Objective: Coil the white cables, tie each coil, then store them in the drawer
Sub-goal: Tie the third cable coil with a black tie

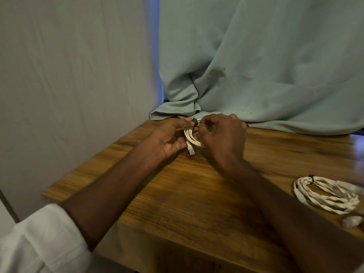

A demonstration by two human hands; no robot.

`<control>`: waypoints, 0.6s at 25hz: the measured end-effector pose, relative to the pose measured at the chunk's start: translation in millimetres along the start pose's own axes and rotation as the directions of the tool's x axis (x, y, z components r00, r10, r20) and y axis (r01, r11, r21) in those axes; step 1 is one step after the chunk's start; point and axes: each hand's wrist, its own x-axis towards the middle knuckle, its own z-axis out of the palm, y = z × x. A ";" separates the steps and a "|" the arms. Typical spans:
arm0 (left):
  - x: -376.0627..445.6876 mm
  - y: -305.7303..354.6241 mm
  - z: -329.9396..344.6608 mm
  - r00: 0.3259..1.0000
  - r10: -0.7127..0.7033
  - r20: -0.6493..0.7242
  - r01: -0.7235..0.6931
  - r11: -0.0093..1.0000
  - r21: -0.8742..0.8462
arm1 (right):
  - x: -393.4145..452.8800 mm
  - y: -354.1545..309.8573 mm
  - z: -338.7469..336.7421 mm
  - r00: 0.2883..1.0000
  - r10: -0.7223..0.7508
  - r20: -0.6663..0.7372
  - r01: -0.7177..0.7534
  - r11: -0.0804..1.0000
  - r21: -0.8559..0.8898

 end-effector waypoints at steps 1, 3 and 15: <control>-1.0 -1.0 1.4 1.000 0.004 -0.004 -0.004 1.000 -0.006 | -0.3 -0.1 -0.1 1.000 0.015 0.001 -0.015 1.000 -0.011; -3.1 -2.4 3.3 1.000 0.007 -0.004 -0.008 1.000 -0.011 | -0.7 0.0 0.2 0.999 0.033 0.013 -0.033 0.999 -0.027; -3.5 -3.4 2.0 1.000 0.023 0.001 -0.023 0.999 0.032 | 0.9 -1.3 8.3 0.997 0.083 -0.001 -0.083 0.996 0.032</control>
